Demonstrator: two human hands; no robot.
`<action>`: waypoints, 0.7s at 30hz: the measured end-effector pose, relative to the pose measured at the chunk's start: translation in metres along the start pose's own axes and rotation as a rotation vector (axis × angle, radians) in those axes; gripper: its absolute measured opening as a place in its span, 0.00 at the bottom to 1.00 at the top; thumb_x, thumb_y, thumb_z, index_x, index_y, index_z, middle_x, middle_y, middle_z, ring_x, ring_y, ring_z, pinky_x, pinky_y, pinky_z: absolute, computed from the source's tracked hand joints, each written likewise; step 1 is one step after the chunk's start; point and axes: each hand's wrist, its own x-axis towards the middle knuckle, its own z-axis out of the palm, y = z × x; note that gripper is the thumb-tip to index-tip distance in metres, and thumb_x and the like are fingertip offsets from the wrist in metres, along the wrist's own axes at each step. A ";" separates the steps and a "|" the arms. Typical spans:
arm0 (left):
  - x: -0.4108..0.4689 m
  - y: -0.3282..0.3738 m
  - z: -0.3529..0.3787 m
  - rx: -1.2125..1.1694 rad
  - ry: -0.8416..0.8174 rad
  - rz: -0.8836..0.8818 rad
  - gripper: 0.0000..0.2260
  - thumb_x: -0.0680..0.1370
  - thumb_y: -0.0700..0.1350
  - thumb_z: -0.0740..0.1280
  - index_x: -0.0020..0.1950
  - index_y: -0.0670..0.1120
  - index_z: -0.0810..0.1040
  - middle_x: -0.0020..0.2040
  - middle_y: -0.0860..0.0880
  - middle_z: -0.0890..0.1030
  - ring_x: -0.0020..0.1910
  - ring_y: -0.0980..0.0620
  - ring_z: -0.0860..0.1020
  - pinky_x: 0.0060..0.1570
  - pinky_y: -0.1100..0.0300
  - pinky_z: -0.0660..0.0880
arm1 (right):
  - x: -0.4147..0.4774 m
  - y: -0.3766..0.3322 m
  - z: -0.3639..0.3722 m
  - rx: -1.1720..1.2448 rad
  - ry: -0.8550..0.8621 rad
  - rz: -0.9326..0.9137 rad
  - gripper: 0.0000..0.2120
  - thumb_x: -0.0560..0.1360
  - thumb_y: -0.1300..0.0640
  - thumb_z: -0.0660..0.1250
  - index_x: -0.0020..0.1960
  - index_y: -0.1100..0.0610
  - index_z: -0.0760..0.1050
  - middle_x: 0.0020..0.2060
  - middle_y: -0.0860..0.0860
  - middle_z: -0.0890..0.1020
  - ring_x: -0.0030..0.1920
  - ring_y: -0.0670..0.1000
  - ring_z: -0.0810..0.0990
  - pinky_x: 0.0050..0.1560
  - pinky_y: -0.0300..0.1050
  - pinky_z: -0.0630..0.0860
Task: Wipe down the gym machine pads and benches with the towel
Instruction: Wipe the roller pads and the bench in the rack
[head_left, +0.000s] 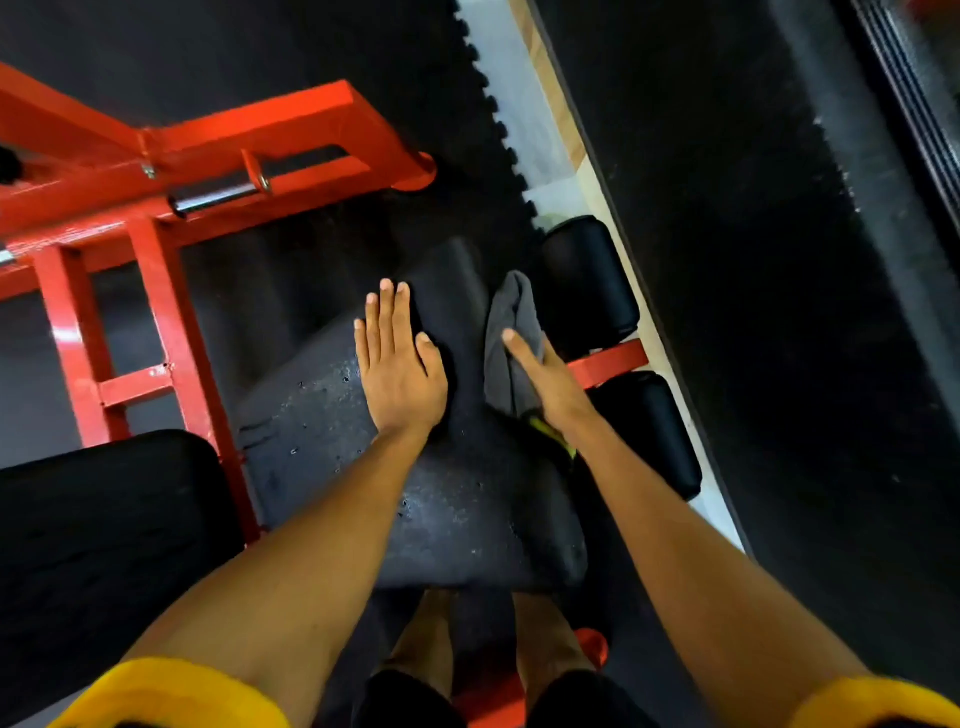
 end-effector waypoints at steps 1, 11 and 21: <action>-0.001 0.000 0.000 0.008 -0.004 0.004 0.26 0.83 0.46 0.52 0.82 0.44 0.60 0.83 0.47 0.59 0.82 0.48 0.54 0.81 0.47 0.49 | 0.006 -0.011 0.001 -0.017 0.011 0.049 0.50 0.61 0.14 0.62 0.77 0.39 0.68 0.69 0.48 0.79 0.70 0.57 0.76 0.71 0.58 0.73; -0.035 -0.002 -0.007 -0.031 -0.092 0.035 0.26 0.86 0.51 0.50 0.83 0.42 0.56 0.83 0.45 0.55 0.83 0.47 0.51 0.81 0.48 0.45 | -0.097 0.053 0.012 -0.725 0.250 -0.462 0.39 0.78 0.32 0.63 0.83 0.38 0.50 0.82 0.48 0.59 0.75 0.60 0.70 0.67 0.59 0.74; -0.099 -0.004 -0.018 -0.033 -0.153 0.047 0.27 0.86 0.50 0.50 0.83 0.42 0.53 0.84 0.45 0.52 0.83 0.48 0.48 0.81 0.46 0.46 | -0.092 0.041 0.014 -0.476 0.266 -0.079 0.36 0.79 0.30 0.59 0.81 0.48 0.63 0.77 0.53 0.70 0.72 0.63 0.72 0.70 0.58 0.71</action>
